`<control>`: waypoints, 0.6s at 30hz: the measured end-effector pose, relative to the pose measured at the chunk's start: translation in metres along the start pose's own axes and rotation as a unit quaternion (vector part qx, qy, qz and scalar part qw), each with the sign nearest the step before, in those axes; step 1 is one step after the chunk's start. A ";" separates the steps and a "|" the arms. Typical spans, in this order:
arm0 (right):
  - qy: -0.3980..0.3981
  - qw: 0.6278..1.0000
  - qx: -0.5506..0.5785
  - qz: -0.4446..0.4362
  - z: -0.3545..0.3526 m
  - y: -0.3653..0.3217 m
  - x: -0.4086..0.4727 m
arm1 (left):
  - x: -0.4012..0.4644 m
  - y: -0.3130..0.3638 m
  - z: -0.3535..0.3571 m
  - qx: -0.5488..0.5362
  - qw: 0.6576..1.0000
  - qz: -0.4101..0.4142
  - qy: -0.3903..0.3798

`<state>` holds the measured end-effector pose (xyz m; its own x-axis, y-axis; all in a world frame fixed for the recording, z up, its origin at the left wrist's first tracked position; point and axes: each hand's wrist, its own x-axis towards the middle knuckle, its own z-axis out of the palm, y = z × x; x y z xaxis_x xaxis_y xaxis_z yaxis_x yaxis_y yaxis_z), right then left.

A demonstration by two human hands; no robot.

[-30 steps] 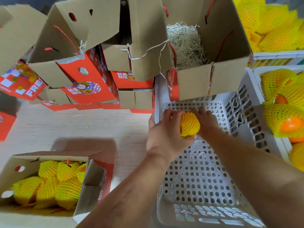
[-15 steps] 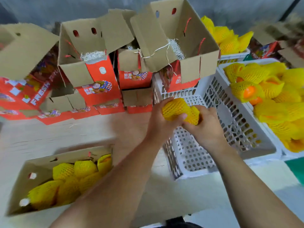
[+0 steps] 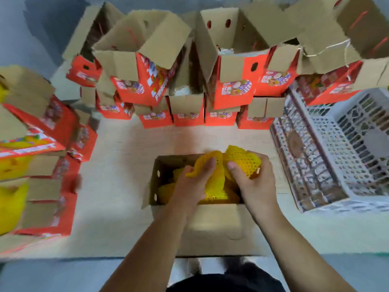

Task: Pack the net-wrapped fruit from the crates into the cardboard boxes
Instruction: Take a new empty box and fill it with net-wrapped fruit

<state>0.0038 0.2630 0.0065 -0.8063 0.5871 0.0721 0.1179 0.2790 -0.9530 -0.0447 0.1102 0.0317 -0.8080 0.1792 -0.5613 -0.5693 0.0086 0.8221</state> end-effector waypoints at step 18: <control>-0.061 0.995 0.018 0.078 0.048 -0.031 -0.016 | 0.021 0.020 -0.076 -0.006 0.999 -0.008 -0.053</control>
<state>-0.0149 0.2089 0.0211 -0.8445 0.5235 -0.1127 0.2293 0.1634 -0.9595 -0.0842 0.0391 0.0291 -0.7780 0.2831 -0.5609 -0.5848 0.0002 0.8112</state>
